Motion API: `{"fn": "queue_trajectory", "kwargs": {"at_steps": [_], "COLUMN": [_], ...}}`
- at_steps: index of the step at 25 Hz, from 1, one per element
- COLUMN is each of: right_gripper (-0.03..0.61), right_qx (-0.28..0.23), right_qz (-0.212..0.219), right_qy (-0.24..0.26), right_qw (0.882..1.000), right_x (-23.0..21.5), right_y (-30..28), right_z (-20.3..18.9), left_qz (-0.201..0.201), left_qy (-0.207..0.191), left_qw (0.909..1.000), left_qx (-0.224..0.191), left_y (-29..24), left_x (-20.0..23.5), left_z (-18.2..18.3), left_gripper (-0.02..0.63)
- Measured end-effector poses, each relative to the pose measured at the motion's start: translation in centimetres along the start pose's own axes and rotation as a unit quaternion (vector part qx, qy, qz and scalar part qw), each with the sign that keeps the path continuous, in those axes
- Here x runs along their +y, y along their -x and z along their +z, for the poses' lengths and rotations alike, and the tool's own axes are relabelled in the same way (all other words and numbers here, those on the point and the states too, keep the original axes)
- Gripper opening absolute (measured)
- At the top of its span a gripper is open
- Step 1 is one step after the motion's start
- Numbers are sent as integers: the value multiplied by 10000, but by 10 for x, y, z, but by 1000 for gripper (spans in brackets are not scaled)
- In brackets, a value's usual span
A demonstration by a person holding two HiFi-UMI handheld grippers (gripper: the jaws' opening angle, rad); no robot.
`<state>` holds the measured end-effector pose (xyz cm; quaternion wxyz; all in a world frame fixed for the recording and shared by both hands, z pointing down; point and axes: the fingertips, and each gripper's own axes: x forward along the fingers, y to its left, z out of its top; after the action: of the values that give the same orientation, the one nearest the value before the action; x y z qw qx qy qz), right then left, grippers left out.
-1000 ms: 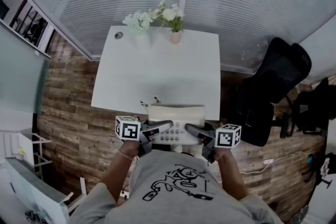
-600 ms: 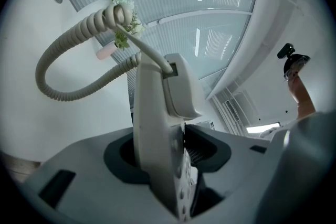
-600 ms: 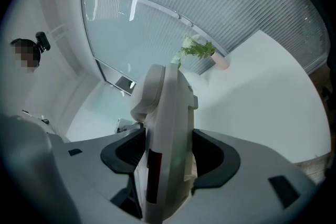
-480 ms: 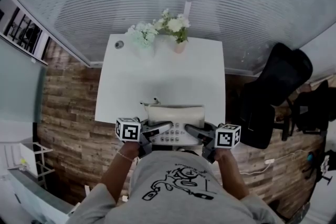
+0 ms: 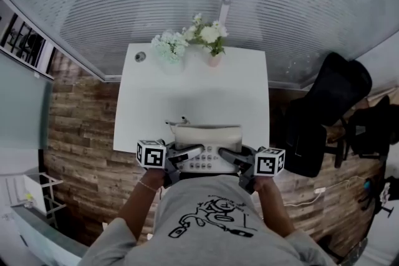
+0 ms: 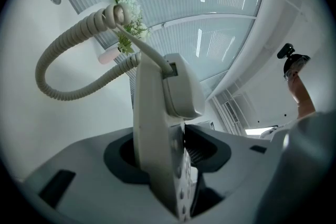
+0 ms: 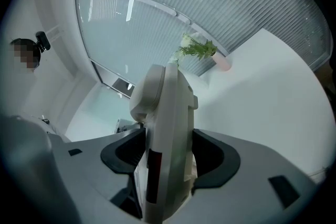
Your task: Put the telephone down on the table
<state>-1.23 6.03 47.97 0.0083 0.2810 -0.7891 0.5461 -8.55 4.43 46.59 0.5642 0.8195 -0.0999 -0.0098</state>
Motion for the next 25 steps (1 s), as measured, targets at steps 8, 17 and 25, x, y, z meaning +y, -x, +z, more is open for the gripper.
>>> {"fn": "queue_trajectory", "kwargs": {"at_steps": [8,17,25], "right_gripper": [288,288,288], "right_qx": [-66,-3,77], "right_qz": [52,107,207], "right_qy": [-31,-4,-10], "right_qw": [10000,9999,9998], "right_x": [-11,-30,-49], "right_y": [3,21,44], "right_z": [24,50,72], "left_qz": [29,140,262], "left_qy": [35,-10,-42], "left_qw": [10000,9999,9996], "left_qx": [-16,-82,-123], "left_y": [-18,-51,-87], "left_x": [5,3,1], "left_z": [16,32,38], "left_gripper": [201,202,202]}}
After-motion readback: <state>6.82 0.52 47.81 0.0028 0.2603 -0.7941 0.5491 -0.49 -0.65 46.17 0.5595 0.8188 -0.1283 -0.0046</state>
